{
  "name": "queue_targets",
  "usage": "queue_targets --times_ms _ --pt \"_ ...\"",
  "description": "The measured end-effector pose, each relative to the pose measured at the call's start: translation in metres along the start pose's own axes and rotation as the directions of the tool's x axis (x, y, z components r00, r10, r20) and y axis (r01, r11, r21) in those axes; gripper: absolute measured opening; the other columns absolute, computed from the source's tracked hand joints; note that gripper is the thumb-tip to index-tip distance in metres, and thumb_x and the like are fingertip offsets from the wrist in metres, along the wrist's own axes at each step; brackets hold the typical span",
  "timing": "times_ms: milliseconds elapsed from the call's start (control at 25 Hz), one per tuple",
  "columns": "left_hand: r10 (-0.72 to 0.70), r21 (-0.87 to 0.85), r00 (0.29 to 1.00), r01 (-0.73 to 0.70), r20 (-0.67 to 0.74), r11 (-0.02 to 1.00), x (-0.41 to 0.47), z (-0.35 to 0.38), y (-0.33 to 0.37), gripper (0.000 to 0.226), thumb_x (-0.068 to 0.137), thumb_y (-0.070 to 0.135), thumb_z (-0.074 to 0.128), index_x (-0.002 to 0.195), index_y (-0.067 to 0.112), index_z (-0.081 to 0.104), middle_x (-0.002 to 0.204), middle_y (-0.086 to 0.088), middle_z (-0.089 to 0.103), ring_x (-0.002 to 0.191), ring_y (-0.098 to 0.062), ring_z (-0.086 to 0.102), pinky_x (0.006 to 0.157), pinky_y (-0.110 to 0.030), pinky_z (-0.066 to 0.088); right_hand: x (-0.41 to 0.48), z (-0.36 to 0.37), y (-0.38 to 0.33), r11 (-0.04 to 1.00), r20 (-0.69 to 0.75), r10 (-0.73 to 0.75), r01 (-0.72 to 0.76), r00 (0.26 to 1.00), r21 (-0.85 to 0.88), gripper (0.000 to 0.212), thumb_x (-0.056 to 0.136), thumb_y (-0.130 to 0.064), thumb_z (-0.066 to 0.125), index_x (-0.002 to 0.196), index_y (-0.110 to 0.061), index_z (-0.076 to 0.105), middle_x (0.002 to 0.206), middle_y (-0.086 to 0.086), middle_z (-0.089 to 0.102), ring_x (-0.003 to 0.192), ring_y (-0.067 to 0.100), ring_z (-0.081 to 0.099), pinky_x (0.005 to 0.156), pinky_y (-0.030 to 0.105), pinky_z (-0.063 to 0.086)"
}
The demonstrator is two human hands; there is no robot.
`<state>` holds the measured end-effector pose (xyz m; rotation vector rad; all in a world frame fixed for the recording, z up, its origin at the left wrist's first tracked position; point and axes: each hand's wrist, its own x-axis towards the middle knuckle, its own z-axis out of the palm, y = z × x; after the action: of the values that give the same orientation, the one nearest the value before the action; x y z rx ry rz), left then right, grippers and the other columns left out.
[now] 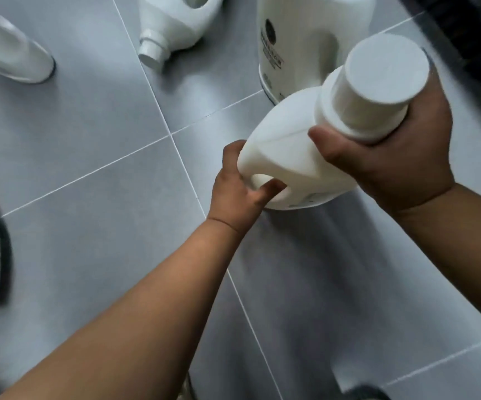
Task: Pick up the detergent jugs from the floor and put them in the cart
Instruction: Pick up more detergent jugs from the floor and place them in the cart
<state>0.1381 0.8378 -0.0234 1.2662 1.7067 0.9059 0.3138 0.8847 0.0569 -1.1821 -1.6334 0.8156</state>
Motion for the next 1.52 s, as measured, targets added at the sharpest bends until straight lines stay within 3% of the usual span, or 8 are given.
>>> queue_targets --times_ms 200,320,400,600,800,1000,1200,1520 --pt "-0.019 -0.028 0.999 0.018 -0.026 0.999 0.036 0.025 0.035 0.066 0.051 0.065 0.057 0.099 0.023 0.042 0.077 0.016 0.055 0.068 0.011 0.053 0.061 -0.018 0.042 0.039 -0.021 0.012 0.996 -0.093 0.054 -0.047 0.994 0.069 0.054 0.065 -0.049 0.076 0.107 -0.036 0.045 0.099 -0.027 0.061 0.094 -0.009 0.058 0.086 0.016 0.045" --pt "0.0 -0.024 0.998 -0.002 -0.059 1.0 0.042 0.031 0.054 0.06 0.051 0.057 0.064 0.094 0.022 0.043 0.074 0.012 0.055 0.07 -0.006 0.056 0.066 -0.033 0.044 0.044 -0.038 0.017 0.989 -0.188 0.099 -0.075 0.977 0.127 0.049 0.067 -0.046 0.074 0.104 -0.027 0.049 0.096 -0.015 0.061 0.087 -0.003 0.059 0.082 0.022 0.048" --pt "0.009 -0.007 0.998 -0.01 -0.06 1.0 0.038 0.033 0.064 0.056 0.054 0.051 0.07 0.095 0.027 0.042 0.076 0.011 0.057 0.074 -0.018 0.058 0.068 -0.034 0.045 0.037 -0.047 0.018 0.971 -0.236 0.162 -0.111 0.958 0.213 0.044 0.069 -0.042 0.075 0.102 -0.026 0.051 0.089 -0.017 0.063 0.084 -0.003 0.06 0.079 0.022 0.048" --pt "0.106 0.076 0.994 -0.107 0.028 0.991 0.002 0.005 0.117 0.071 0.05 0.066 0.065 0.115 0.049 0.045 0.085 0.018 0.064 0.084 -0.011 0.06 0.073 -0.022 0.044 0.021 -0.073 -0.033 0.873 -0.238 0.362 -0.239 0.901 0.424 0.049 0.069 -0.032 0.074 0.107 -0.01 0.054 0.089 -0.003 0.063 0.08 0.007 0.062 0.074 0.025 0.051" --pt "0.189 0.08 0.976 -0.198 0.106 0.977 -0.048 -0.054 0.243 0.084 0.058 0.064 0.057 0.137 0.049 0.033 0.104 0.028 0.055 0.106 -0.006 0.052 0.076 0.007 0.031 0.032 -0.126 -0.161 0.812 -0.266 0.487 -0.319 0.832 0.489 0.041 0.066 -0.032 0.075 0.098 -0.014 0.058 0.087 0.0 0.063 0.08 0.013 0.06 0.077 0.029 0.052" --pt "0.254 0.044 0.942 -0.269 0.219 0.962 -0.098 -0.133 0.404 0.065 0.063 0.06 0.061 0.125 0.047 0.048 0.115 0.035 0.053 0.111 0.013 0.049 0.085 0.006 0.03 0.054 -0.189 -0.327 0.788 -0.357 0.551 -0.329 0.754 0.521 0.038 0.067 -0.018 0.076 0.1 -0.018 0.058 0.08 -0.014 0.071 0.078 0.0 0.064 0.074 0.02 0.051" --pt "0.276 0.049 0.896 -0.312 0.348 0.949 -0.154 -0.217 0.567 0.052 0.061 0.061 0.062 0.113 0.053 0.058 0.093 0.047 0.058 0.094 0.025 0.05 0.079 0.009 0.028 0.067 -0.249 -0.515 0.781 -0.462 0.571 -0.277 0.678 0.559 0.036 0.068 -0.015 0.069 0.102 -0.018 0.057 0.076 -0.014 0.069 0.07 -0.004 0.062 0.066 0.015 0.049" --pt "0.461 -0.082 0.616 -0.541 0.639 0.837 -0.266 -0.28 0.738 0.047 0.068 0.049 0.073 0.112 0.051 0.055 0.086 0.039 0.059 0.081 0.02 0.051 0.071 -0.003 0.035 -0.011 -0.325 -0.737 0.852 -0.754 0.521 -0.186 0.401 0.489 0.026 0.066 -0.022 0.071 0.091 -0.022 0.061 0.074 -0.014 0.07 0.065 -0.002 0.062 0.063 0.017 0.051"
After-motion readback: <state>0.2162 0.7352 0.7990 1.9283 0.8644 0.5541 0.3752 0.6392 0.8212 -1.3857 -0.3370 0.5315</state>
